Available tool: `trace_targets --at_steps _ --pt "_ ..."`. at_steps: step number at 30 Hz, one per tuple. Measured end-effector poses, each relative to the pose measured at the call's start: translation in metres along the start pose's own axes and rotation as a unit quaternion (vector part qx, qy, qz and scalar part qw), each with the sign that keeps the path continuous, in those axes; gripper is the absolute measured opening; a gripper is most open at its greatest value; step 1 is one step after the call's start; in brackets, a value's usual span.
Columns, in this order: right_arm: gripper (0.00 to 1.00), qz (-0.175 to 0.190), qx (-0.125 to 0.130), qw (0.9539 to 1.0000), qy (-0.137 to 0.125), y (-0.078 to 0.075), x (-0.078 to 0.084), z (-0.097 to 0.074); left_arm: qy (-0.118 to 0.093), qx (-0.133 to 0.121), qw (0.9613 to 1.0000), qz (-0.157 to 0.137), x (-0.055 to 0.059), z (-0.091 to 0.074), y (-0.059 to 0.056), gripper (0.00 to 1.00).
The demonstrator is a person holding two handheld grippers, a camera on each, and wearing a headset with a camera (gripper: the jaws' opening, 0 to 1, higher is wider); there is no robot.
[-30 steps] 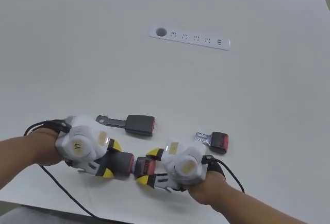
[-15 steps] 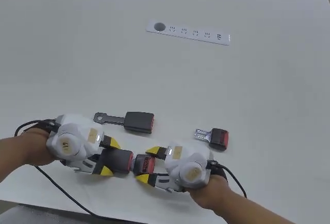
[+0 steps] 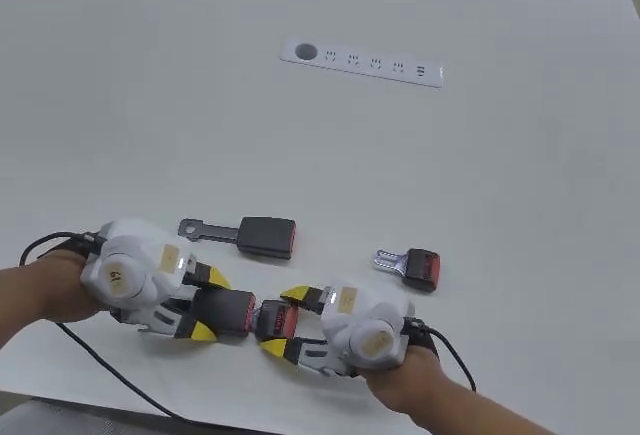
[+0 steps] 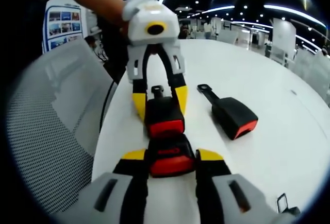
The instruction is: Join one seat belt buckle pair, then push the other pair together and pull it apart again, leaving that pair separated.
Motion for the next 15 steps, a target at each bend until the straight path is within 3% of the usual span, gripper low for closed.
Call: trace_targets --at_steps 15 --pt "0.35 0.002 0.011 0.9999 -0.009 0.0029 0.0017 -0.0001 -0.004 -0.004 1.0000 -0.003 0.0009 0.0000 -0.0008 0.35"
Point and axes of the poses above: the centre of the closed fingertips' face, and the gripper's own axes: z roughly forward along the fingers, y roughly to its left, x roughly out of its underside, the point moved 9 cm from there along -z, roughly backward along the fingers, and after that the axes turned 2 degrees about -x, right-handed, at the moved point
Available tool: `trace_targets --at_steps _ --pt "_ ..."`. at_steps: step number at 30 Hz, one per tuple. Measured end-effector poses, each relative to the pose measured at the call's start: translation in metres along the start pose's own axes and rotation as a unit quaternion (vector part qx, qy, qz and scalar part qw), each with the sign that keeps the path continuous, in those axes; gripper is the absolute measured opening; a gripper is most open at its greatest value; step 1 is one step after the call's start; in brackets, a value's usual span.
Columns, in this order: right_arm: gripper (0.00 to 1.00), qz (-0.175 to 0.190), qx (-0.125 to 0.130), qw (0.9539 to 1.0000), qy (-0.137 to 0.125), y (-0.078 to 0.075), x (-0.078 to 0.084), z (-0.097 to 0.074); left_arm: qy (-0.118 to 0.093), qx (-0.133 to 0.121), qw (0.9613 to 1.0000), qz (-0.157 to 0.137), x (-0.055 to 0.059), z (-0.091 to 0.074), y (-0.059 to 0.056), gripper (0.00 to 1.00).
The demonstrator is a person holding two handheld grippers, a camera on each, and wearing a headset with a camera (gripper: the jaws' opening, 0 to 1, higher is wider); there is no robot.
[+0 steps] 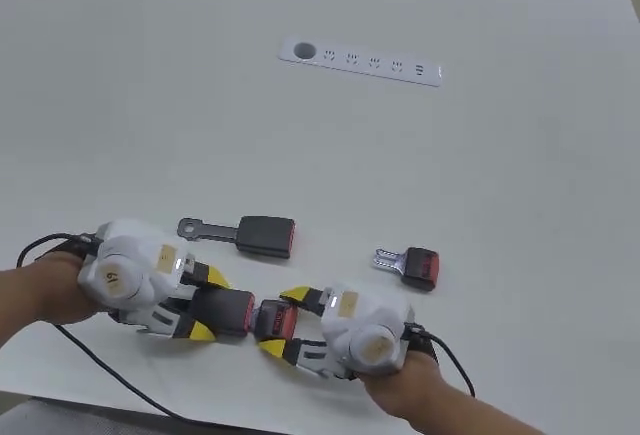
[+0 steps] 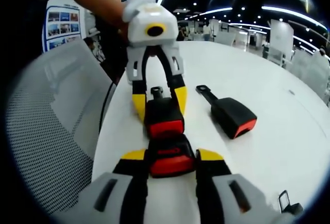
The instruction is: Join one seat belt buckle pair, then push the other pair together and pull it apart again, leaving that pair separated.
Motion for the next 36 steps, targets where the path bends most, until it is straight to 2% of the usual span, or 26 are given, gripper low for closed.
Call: trace_targets --at_steps 4,6,8,9,10,11,12,13,14,15,16,17,18,19,20,22,23,24,27,30,32,36 --pt "0.35 -0.003 -0.001 1.0000 0.001 0.001 0.000 0.001 0.007 0.005 1.0000 0.000 -0.001 0.001 0.002 0.35" --pt "0.36 0.002 -0.003 1.0000 0.000 0.000 -0.001 0.001 0.015 0.006 0.9998 0.012 -0.002 0.002 0.001 0.35" --pt "0.37 -0.008 -0.002 1.0000 0.004 0.001 -0.002 0.001 0.016 0.006 0.9998 0.011 -0.002 0.002 0.001 0.35" --pt "0.37 -0.001 -0.002 1.0000 0.003 0.001 -0.002 0.001 0.016 0.007 0.9998 0.007 -0.002 0.002 0.001 0.36" --pt "0.38 0.014 -0.002 0.9999 -0.002 0.001 -0.003 0.001 0.015 0.006 0.9999 -0.003 -0.003 0.002 0.001 0.36" --pt "0.38 0.015 0.000 0.9999 0.003 0.000 -0.003 0.000 0.013 0.006 0.9994 -0.031 -0.004 0.002 -0.001 0.37" --pt "0.41 0.029 0.005 0.9994 0.021 0.002 -0.001 -0.001 0.008 0.016 0.9979 -0.062 -0.005 0.001 -0.001 0.39" --pt "0.52 0.042 -0.003 0.9990 0.010 0.004 -0.003 -0.002 0.008 0.019 0.9972 -0.072 -0.006 0.001 -0.002 0.41" --pt "0.63 0.062 -0.009 0.9979 -0.013 0.006 -0.006 -0.003 0.014 0.007 0.9968 -0.078 -0.008 0.000 0.000 0.41" --pt "0.72 0.070 0.001 0.9971 -0.032 0.005 -0.010 -0.009 0.032 0.005 0.9974 -0.065 -0.007 -0.002 0.000 0.41" --pt "0.78 0.067 0.009 0.9970 -0.037 0.004 -0.010 -0.014 0.037 0.001 0.9975 -0.061 -0.008 -0.004 -0.002 0.43" --pt "0.80 0.061 0.013 0.9973 -0.039 0.003 -0.011 -0.021 0.022 -0.002 0.9976 -0.065 -0.012 -0.006 -0.004 0.47" --pt "0.80 0.058 0.016 0.9972 -0.045 0.003 -0.012 -0.027 -0.007 -0.005 0.9969 -0.078 -0.018 -0.007 -0.007 0.57" --pt "0.80 0.055 0.020 0.9969 -0.051 0.002 -0.012 -0.036 -0.021 -0.012 0.9960 -0.086 -0.023 -0.011 -0.008 0.63" --pt "0.81 0.054 0.024 0.9969 -0.052 0.001 -0.011 -0.041 -0.025 -0.033 0.9957 -0.083 -0.025 -0.017 -0.006 0.67" --pt "0.81 0.048 0.035 0.9965 -0.059 -0.004 -0.010 -0.053 -0.036 -0.060 0.9946 -0.076 -0.030 -0.024 -0.003 0.68" --pt "0.81 0.050 0.038 0.9961 -0.062 -0.007 -0.008 -0.062 -0.050 -0.069 0.9930 -0.083 -0.035 -0.029 -0.001 0.67" --pt "0.82 0.051 0.040 0.9961 -0.060 -0.011 -0.006 -0.067 -0.051 -0.080 0.9915 -0.089 -0.037 -0.031 0.001 0.69" --pt "0.82 0.051 0.059 0.9953 -0.057 -0.026 0.000 -0.087 -0.055 -0.118 0.9897 -0.058 -0.045 -0.041 0.018 0.73" --pt "0.81 0.070 0.079 0.9927 -0.059 -0.049 0.009 -0.107 -0.059 -0.124 0.9883 -0.066 -0.051 -0.043 0.034 0.75" --pt "0.81 0.065 0.091 0.9927 -0.045 -0.063 0.016 -0.117 -0.058 -0.129 0.9881 -0.060 -0.054 -0.041 0.046 0.75" --pt "0.78 0.065 0.091 0.9936 -0.019 -0.086 0.031 -0.131 -0.050 -0.130 0.9890 -0.050 -0.057 -0.031 0.063 0.73"
Point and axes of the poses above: the centre of the closed fingertips' face, and the gripper's own axes: z roughly forward along the fingers, y roughly to its left, x roughly out of its underside, the point moved 9 cm from there along -z, roughly backward along the fingers, and after that the axes turned 2 degrees about -x, right-handed, at the moved point
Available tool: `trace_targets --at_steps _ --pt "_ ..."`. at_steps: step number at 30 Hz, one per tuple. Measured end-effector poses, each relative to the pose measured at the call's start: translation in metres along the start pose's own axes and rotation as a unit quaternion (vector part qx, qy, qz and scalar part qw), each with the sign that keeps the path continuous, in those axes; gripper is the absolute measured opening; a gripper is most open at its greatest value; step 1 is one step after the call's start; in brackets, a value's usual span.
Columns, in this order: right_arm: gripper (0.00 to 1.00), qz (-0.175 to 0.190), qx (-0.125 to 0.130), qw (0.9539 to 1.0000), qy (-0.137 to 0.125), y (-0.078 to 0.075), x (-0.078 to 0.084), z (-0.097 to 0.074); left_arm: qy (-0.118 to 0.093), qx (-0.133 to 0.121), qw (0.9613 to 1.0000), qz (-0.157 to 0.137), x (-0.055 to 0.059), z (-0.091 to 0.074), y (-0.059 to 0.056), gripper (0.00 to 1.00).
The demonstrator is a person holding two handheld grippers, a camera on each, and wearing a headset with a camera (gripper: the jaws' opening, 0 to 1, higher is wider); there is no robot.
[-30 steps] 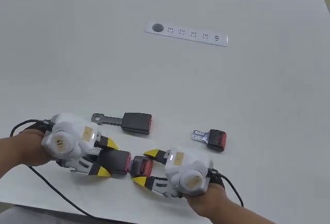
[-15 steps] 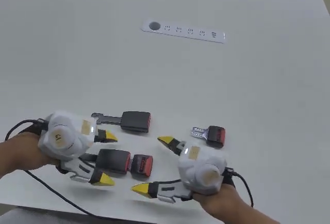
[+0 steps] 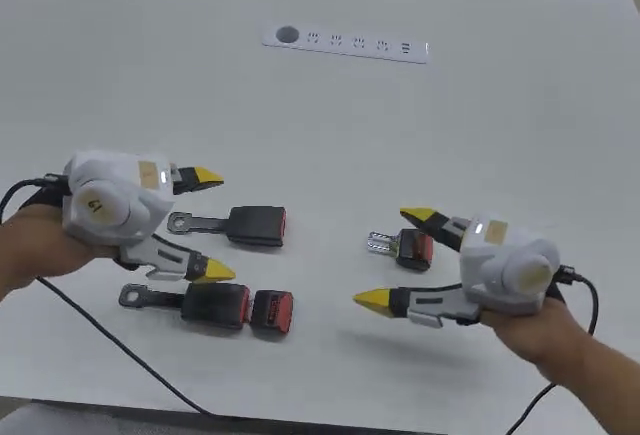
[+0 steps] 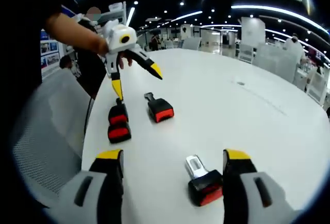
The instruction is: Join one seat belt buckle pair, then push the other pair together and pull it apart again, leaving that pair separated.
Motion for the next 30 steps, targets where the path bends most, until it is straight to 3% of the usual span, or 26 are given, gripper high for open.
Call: trace_targets --at_steps 5,12,16,21,23,25,26,28,30 --pt "0.77 0.002 -0.004 0.9998 0.018 -0.027 0.015 -0.005 0.025 0.022 0.9994 0.001 0.008 0.023 0.009 0.72" --pt "0.75 0.004 -0.038 0.9983 0.043 -0.042 0.032 0.000 0.045 0.040 0.9982 0.001 0.018 0.041 0.016 0.69" --pt "0.70 0.005 -0.057 0.9964 0.063 -0.047 0.042 0.004 0.053 0.053 0.9972 0.005 0.021 0.047 0.017 0.66" --pt "0.66 -0.004 -0.074 0.9954 0.061 -0.049 0.043 0.005 0.045 0.066 0.9968 0.007 0.020 0.053 0.019 0.62" --pt "0.62 -0.019 -0.081 0.9944 0.064 -0.049 0.044 0.006 0.067 0.072 0.9938 0.052 0.023 0.056 0.019 0.58" --pt "0.60 -0.020 -0.083 0.9942 0.066 -0.051 0.042 0.006 0.047 0.081 0.9949 0.036 0.022 0.059 0.019 0.53" --pt "0.59 -0.018 -0.084 0.9941 0.066 -0.051 0.041 0.006 0.056 0.089 0.9939 0.033 0.024 0.059 0.019 0.51" --pt "0.54 -0.034 -0.091 0.9925 0.074 -0.050 0.041 0.005 0.051 0.089 0.9933 0.054 0.021 0.062 0.020 0.48" --pt "0.49 -0.037 -0.099 0.9919 0.071 -0.049 0.041 0.004 0.054 0.092 0.9936 0.038 0.021 0.063 0.020 0.46"
Point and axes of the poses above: the centre of the closed fingertips' face, and the gripper's own axes: z roughly forward along the fingers, y roughly to its left, x roughly out of its underside, the point moved 9 cm from there along -z, roughly backward along the fingers, and after that the axes turned 2 degrees about -x, right-handed, at the moved point
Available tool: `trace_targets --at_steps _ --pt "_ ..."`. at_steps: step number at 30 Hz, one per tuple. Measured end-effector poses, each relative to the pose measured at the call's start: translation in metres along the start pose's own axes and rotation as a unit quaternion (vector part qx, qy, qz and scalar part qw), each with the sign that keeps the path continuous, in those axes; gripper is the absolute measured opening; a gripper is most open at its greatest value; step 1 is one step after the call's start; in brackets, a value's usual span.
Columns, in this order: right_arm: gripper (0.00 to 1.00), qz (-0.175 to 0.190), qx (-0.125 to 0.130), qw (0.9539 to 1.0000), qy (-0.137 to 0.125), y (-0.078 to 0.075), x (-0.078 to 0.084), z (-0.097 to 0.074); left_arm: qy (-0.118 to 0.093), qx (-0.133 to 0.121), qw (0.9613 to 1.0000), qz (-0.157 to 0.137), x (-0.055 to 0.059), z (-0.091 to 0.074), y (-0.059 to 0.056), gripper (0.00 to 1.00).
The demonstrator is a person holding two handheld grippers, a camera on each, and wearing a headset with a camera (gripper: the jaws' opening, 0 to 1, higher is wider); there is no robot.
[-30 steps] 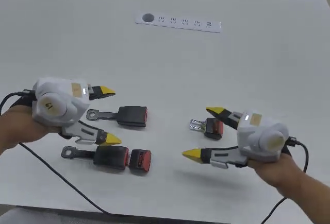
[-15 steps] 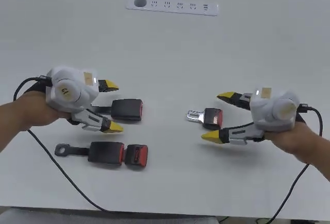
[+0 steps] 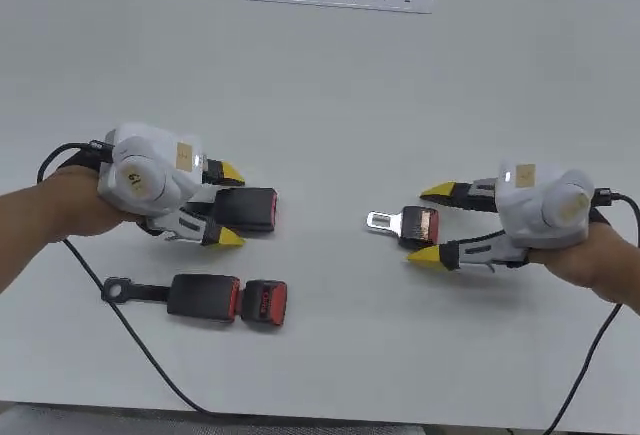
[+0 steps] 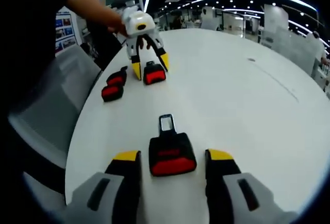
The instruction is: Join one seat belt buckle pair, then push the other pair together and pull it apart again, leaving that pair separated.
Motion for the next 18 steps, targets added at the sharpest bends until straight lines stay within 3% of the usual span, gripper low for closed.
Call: trace_targets --at_steps 2,5,6,18 --pt "0.45 -0.026 0.003 0.9996 0.015 0.0013 0.0018 -0.0009 -0.005 0.004 1.0000 0.006 -0.0023 -0.0017 -0.0025 0.39" --pt "0.38 -0.024 0.007 0.9996 0.012 0.0001 0.0021 -0.0011 -0.005 0.001 0.9999 0.011 -0.0028 -0.0007 -0.0014 0.37" --pt "0.37 -0.042 0.006 0.9991 0.007 -0.0026 0.0008 -0.0006 -0.005 0.002 0.9999 0.013 -0.0029 -0.0007 -0.0013 0.36" --pt "0.35 -0.026 -0.005 0.9994 -0.023 -0.0020 0.0081 -0.0048 -0.015 0.011 0.9996 0.022 0.0000 -0.0004 0.0009 0.36"
Point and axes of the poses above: the centre of the closed fingertips' face, and the gripper's own axes: z roughly forward along the fingers, y roughly to its left, x roughly out of its underside, the point moved 9 cm from there along -z, roughly backward along the fingers, and after that the axes turned 2 degrees about -x, right-handed, at the moved point
